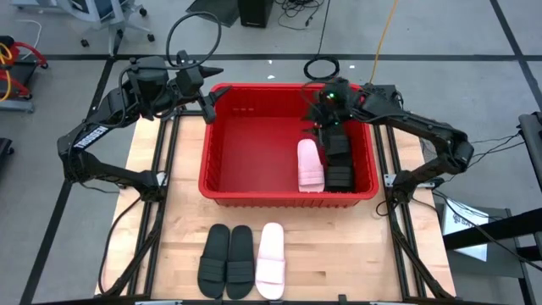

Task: Pick and place slides into bin
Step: Put the pink slide into the red bin

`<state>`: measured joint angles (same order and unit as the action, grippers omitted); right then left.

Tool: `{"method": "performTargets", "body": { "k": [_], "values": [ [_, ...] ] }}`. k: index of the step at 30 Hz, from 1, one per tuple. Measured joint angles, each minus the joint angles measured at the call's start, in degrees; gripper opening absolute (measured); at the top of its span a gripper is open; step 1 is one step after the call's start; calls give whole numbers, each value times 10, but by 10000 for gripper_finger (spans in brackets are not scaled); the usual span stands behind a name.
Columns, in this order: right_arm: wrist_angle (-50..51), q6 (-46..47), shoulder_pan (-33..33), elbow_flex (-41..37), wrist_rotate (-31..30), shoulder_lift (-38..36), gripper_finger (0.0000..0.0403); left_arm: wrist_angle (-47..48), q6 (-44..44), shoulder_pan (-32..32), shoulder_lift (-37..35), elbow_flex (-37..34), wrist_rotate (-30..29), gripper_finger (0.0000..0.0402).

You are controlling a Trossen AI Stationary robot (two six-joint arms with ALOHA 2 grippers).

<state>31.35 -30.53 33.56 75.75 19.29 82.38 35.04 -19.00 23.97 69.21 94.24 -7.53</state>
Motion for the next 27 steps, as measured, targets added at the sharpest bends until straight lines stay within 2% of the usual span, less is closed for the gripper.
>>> {"method": "performTargets", "body": {
  "k": [7,13,17,20,23,27],
  "values": [
    [-27,93,-7,0,3,-13,171,0,12,-2,0,0,0,241],
    [-29,137,-45,0,4,-13,169,1,38,-25,0,0,0,241],
    [-28,157,-90,0,6,-13,165,1,55,-61,0,0,1,241],
    [-27,172,-129,0,32,-16,165,1,61,-97,0,0,25,241],
    [-28,185,-172,0,65,-17,164,4,63,-141,0,0,48,241],
    [-37,183,-232,0,70,-17,164,10,63,-209,0,0,49,241]
  ]
}}
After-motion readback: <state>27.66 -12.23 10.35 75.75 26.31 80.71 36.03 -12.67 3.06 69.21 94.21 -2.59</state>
